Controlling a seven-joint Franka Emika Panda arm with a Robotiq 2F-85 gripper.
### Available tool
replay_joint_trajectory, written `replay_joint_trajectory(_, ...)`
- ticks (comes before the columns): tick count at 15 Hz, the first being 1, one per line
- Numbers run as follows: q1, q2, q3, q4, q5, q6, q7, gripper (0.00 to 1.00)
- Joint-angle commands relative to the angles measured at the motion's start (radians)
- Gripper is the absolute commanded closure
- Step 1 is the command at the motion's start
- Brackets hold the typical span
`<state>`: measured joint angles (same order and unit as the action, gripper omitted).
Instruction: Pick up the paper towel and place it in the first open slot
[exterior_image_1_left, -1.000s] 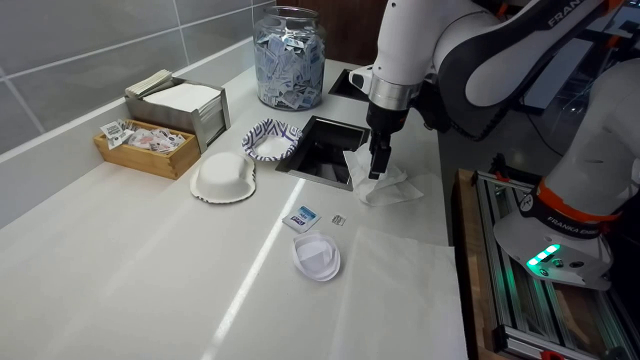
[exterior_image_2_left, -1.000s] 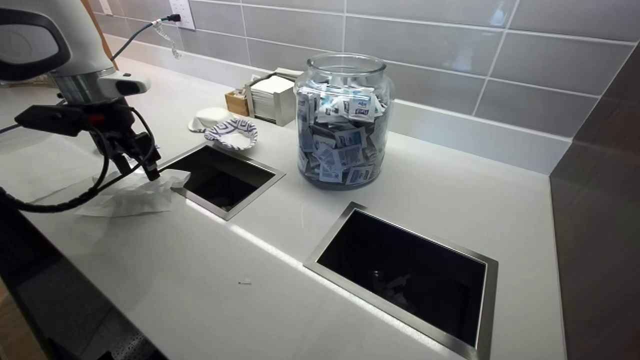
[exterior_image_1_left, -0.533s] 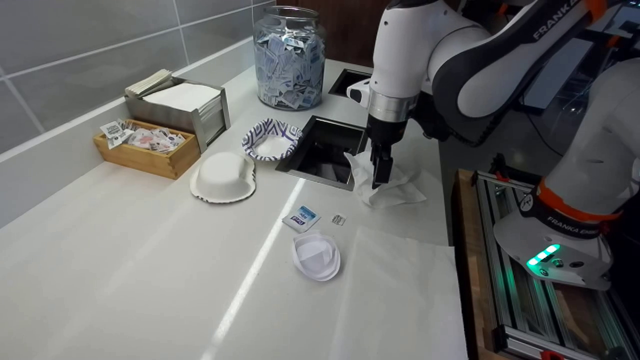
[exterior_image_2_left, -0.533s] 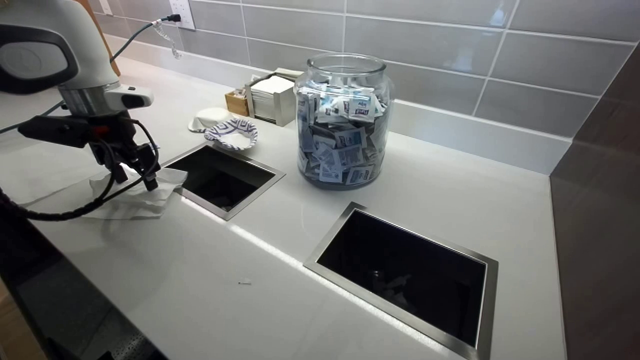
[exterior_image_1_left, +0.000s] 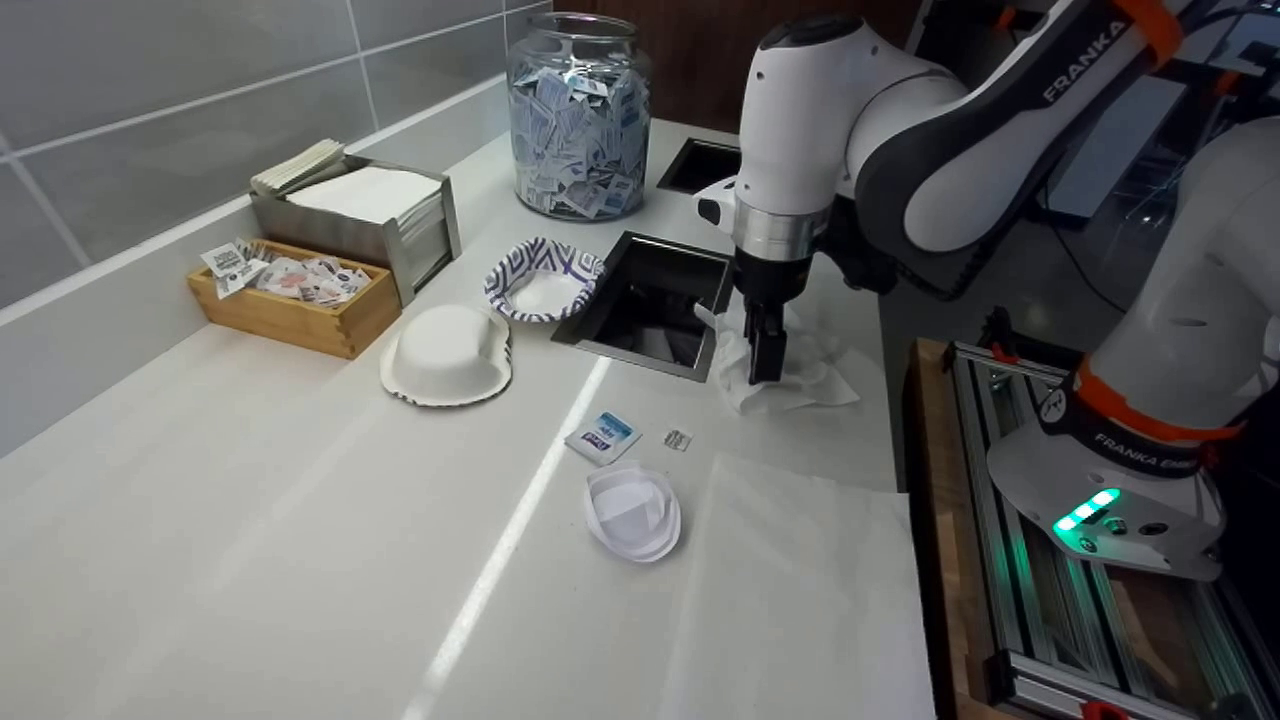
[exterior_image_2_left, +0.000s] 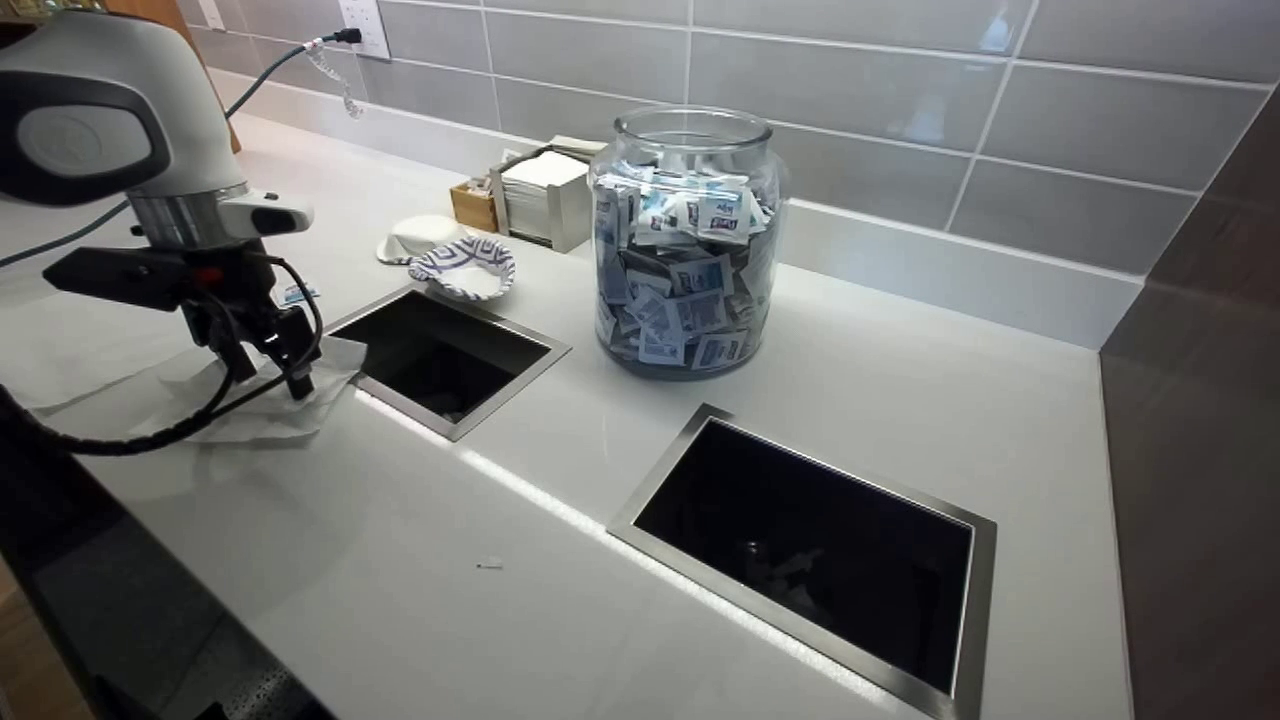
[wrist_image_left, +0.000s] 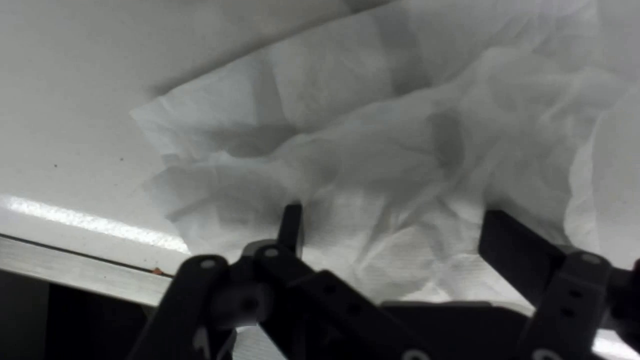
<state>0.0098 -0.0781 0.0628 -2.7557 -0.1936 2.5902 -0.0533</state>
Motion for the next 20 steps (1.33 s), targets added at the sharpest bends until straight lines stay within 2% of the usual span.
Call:
replay_joint_trajectory(1,0.002,0.039,-0.010,0.003,-0.012,0.038,0.020,0.41)
replay_joint_trajectory(8,-0.004,0.039,-0.020,0.012,-0.010,0.070,0.047,0.95)
replay_joint_trajectory(9,-0.007,0.032,-0.018,0.012,-0.033,0.072,0.068,1.00)
replay_joint_trajectory(11,-0.008,0.024,-0.016,0.012,-0.042,0.079,0.086,1.00)
replay_joint_trajectory(14,-0.014,0.009,-0.015,0.012,-0.086,0.072,0.141,0.98)
replay_joint_trajectory(15,-0.011,0.003,-0.014,0.013,-0.080,0.064,0.143,0.75)
replay_joint_trajectory(20,0.006,-0.062,-0.005,0.000,-0.019,-0.003,0.152,0.36)
